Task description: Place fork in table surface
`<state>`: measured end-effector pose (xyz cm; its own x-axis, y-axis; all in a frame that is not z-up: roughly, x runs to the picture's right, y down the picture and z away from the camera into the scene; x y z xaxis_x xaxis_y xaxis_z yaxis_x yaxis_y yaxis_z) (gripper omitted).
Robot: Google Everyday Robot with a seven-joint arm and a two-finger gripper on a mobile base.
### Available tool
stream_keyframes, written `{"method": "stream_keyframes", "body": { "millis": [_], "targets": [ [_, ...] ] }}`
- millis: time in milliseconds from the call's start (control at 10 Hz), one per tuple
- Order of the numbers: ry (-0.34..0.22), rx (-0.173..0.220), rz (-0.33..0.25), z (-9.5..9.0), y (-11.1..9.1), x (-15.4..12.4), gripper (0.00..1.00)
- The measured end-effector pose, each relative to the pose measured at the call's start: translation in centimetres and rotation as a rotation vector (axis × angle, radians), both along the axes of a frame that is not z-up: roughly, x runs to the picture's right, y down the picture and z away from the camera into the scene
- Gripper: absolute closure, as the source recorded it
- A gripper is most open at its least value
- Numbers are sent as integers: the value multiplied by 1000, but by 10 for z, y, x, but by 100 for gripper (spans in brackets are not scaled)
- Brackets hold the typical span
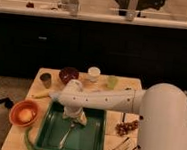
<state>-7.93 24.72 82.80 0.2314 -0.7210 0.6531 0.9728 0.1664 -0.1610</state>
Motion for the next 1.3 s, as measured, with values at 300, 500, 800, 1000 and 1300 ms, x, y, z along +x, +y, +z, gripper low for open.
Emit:
{"method": "stream_keyframes", "body": {
  "millis": [300, 500, 800, 1000, 1300],
  "targets": [
    [-11, -27, -14, 5, 3, -1, 21],
    [-17, -42, -18, 7, 4, -2, 36],
    [-22, -46, -18, 5, 3, -5, 66],
    [-26, -46, -22, 0, -1, -7, 88],
    [-17, -47, -26, 0, -2, -1, 100]
  ]
}}
